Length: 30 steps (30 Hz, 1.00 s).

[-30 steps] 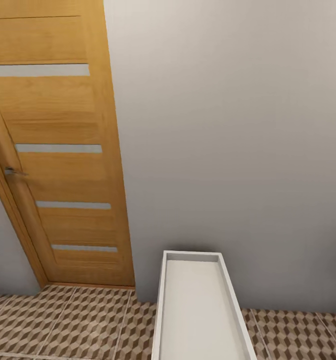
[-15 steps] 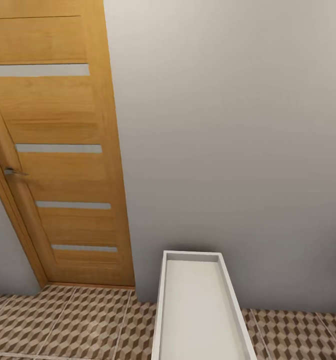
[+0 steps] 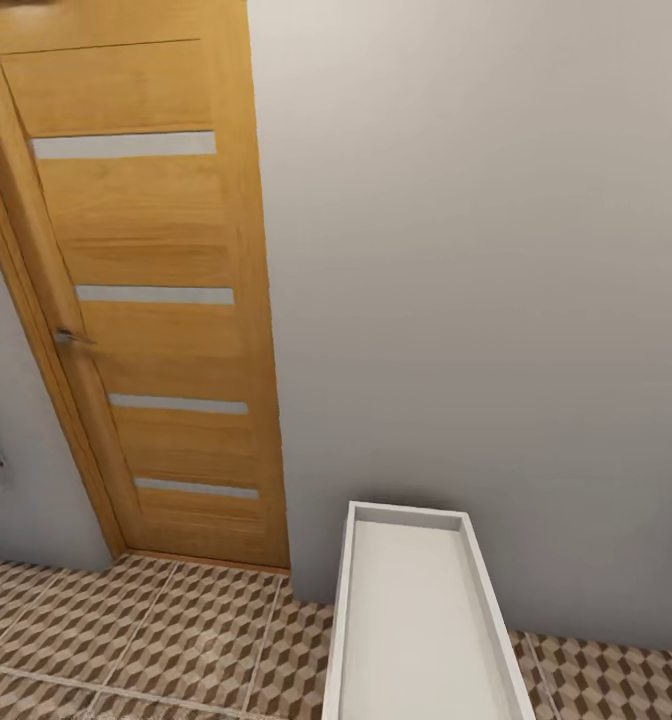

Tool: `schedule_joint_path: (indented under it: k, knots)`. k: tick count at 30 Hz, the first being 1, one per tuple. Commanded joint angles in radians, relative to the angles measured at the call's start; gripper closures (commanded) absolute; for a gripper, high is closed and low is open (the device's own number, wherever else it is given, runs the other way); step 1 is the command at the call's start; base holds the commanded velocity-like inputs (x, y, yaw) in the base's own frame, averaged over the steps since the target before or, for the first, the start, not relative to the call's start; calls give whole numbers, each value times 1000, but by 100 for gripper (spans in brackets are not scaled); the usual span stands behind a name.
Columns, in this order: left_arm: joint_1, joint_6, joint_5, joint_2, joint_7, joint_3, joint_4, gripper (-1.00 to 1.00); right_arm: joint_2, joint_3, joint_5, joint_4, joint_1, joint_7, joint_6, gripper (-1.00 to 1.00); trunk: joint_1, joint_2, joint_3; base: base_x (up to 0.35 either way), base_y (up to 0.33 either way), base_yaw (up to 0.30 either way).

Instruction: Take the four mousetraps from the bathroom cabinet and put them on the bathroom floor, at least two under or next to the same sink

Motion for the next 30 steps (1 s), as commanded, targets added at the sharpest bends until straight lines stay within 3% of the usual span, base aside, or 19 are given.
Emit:
schedule_joint_path:
  k: [1, 30]
  knots:
    - [-1, -2, 8, 0, 2, -8, 0, -100, 1, 7, -5, 3, -1, -2, -5, -100, 0, -1, -1, 0, 0, 277]
    - [-1, -4, 9, 1, 2, -8, 0, -100, 1, 7, -5, 3, -1, -3, -5, -100, 0, -1, -1, 0, 0, 279]
